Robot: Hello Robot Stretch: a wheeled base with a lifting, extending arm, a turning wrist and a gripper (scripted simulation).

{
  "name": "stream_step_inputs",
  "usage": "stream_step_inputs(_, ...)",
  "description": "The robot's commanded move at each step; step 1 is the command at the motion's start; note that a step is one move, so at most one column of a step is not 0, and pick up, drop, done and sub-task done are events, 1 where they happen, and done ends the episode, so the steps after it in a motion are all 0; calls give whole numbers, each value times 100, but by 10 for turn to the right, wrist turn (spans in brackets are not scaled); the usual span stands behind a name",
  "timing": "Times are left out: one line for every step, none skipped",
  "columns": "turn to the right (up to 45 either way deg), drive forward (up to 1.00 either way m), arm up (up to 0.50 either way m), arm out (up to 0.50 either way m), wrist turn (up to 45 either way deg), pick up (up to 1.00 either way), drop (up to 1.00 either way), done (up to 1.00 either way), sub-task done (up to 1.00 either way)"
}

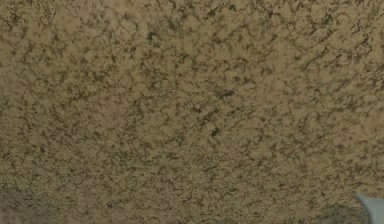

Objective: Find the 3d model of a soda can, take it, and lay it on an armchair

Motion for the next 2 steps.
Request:
stream_step_inputs(0, 0, 0, 0, 390, 0, 0, 0, 0)
stream_step_inputs(0, 0, -42, 0, 0, 0, 0, 0, 0)
